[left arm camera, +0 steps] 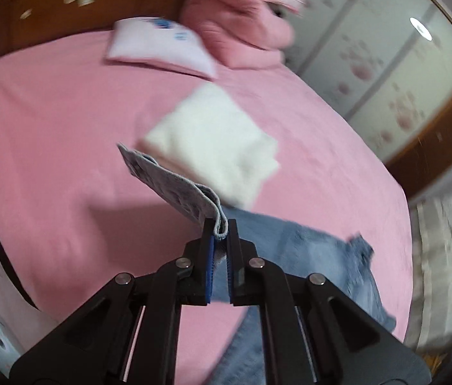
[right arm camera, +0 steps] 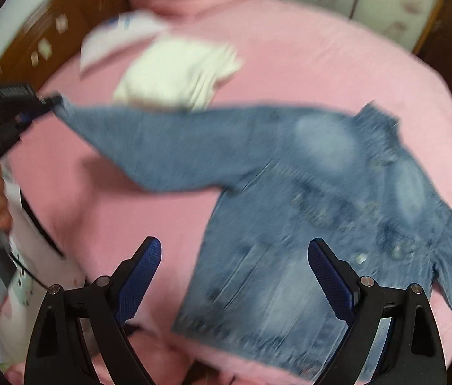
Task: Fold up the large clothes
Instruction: 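Lift the held sleeve cuff with the left tool and carry it across the jacket body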
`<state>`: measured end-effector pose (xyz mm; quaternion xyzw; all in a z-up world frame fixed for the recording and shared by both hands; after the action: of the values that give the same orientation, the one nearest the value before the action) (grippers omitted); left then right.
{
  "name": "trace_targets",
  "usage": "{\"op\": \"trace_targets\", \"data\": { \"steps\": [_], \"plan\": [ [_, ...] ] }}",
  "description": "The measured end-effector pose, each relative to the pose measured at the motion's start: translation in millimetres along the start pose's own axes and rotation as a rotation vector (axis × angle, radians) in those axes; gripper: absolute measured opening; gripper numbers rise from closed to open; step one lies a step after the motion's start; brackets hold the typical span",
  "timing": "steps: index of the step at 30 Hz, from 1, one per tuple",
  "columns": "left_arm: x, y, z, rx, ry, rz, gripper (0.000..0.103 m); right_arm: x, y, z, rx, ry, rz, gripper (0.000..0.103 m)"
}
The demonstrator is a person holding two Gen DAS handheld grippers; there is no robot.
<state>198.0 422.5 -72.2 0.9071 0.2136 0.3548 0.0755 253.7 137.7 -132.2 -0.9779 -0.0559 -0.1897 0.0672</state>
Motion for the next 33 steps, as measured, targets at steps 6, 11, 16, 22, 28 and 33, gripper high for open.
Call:
{"op": "trace_targets", "data": {
  "steps": [6, 11, 16, 22, 28, 33],
  "plan": [
    [-27.2, 148.6, -9.3, -0.059, 0.014, 0.258, 0.004, 2.7, 102.2, -61.4, 0.044, 0.198, 0.083, 0.094],
    [-69.3, 271.1, 3.9, -0.161, 0.014, 0.391, 0.004, -0.3, 205.6, -77.0, 0.059, 0.252, 0.23, 0.094],
    [-136.5, 352.3, 55.1, -0.19, -0.057, 0.484, 0.004, -16.7, 311.3, -45.8, 0.006, 0.216, 0.422, 0.094],
    [-207.8, 367.2, 161.3, -0.231, -0.371, 0.485, 0.005, -57.1, 402.4, 23.6, -0.009, 0.056, 0.635, 0.094],
    [-247.0, 307.5, 190.1, -0.189, -0.58, 0.467, 0.055, -75.1, 410.0, 66.4, 0.157, -0.081, 0.755, 0.094],
    [-252.5, 257.6, 163.9, -0.121, -0.572, 0.417, 0.063, -75.5, 364.5, 107.0, 0.317, -0.166, 0.755, 0.081]
  ]
}}
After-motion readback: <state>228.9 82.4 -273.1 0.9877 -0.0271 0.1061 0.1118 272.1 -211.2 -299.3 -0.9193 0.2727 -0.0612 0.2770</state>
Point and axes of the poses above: each gripper's, at about its wrist camera, not at the fingertips, and z roughly the way its jaws point, y to its right, x to its top, the point moved 3 cm from there along z, roughly the way its jaws point, and after that the axes turned 12 degrees about z, right-handed, at the moved point
